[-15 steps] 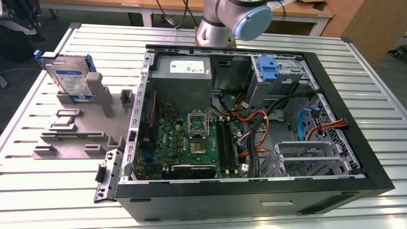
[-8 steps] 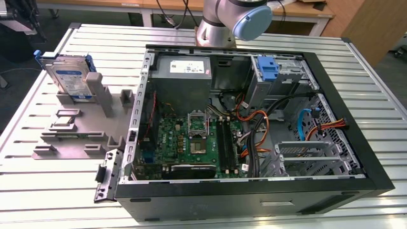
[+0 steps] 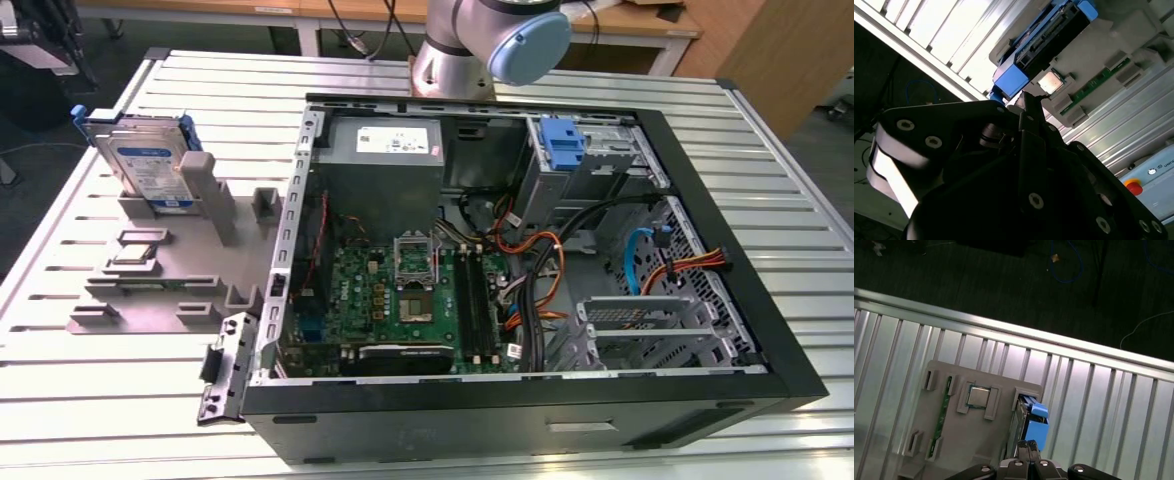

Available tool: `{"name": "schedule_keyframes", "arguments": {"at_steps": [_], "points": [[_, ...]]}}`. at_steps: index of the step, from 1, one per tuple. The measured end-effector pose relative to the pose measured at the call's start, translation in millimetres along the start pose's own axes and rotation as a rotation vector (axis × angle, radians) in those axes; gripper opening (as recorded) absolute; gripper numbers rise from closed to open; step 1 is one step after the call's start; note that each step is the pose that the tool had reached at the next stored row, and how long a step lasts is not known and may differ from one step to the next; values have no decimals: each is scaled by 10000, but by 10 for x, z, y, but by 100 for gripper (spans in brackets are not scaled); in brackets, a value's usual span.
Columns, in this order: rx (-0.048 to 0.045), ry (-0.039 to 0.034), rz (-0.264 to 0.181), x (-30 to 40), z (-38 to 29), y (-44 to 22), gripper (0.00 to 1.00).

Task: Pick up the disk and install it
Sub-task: 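Pick up the disk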

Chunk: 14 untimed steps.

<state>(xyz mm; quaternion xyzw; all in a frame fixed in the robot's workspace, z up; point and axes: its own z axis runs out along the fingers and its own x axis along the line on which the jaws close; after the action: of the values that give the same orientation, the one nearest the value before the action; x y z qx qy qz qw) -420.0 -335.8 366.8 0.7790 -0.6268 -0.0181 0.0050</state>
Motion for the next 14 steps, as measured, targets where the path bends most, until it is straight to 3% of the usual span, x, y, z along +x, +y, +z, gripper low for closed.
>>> {"name": "schedule_keyframes", "arguments": {"at_steps": [4, 9, 10, 14], "points": [[3, 0, -5, 0, 15, 2, 11], [34, 4, 81, -1, 47, 1, 35], [51, 7, 126, -1, 58, 0, 35], [136, 19, 337, -4, 105, 11, 53]]}}
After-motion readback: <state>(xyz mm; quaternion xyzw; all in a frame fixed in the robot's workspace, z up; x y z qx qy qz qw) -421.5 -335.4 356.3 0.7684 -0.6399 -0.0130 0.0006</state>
